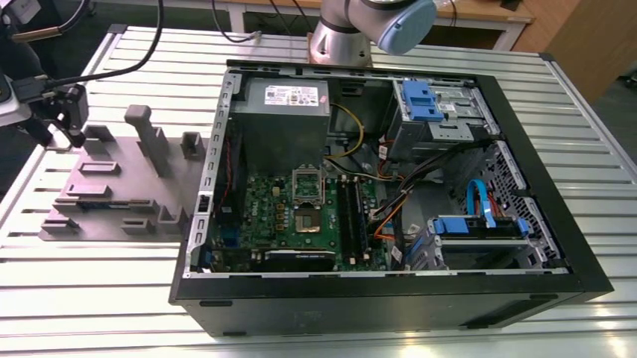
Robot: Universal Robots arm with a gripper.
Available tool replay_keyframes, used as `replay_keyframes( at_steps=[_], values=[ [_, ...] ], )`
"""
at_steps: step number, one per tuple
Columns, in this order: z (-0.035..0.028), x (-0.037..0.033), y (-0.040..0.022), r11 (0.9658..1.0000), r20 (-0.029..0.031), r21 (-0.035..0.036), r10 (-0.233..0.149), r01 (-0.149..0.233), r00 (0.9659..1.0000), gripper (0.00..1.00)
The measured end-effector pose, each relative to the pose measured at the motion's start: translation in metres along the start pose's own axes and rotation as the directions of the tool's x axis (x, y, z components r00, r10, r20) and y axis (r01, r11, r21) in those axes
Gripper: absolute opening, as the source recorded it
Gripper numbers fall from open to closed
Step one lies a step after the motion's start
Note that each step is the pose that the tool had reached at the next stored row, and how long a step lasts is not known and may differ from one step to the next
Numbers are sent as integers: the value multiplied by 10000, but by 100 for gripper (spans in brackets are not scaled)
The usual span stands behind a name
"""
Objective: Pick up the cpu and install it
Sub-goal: 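Pick up the cpu and move it towards the insertion slot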
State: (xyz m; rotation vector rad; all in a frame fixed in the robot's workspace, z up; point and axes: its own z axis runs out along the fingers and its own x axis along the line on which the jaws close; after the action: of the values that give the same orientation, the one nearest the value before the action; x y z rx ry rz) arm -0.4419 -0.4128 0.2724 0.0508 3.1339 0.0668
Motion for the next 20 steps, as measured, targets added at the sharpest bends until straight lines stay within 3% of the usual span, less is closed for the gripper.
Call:
replay_keyframes(
  at_steps=[12,20],
  values=[
    [-81,0,3,10000,-2,1,0,0,10000,47],
    [-228,-1,10,10000,-2,1,0,0,10000,47]
  ],
)
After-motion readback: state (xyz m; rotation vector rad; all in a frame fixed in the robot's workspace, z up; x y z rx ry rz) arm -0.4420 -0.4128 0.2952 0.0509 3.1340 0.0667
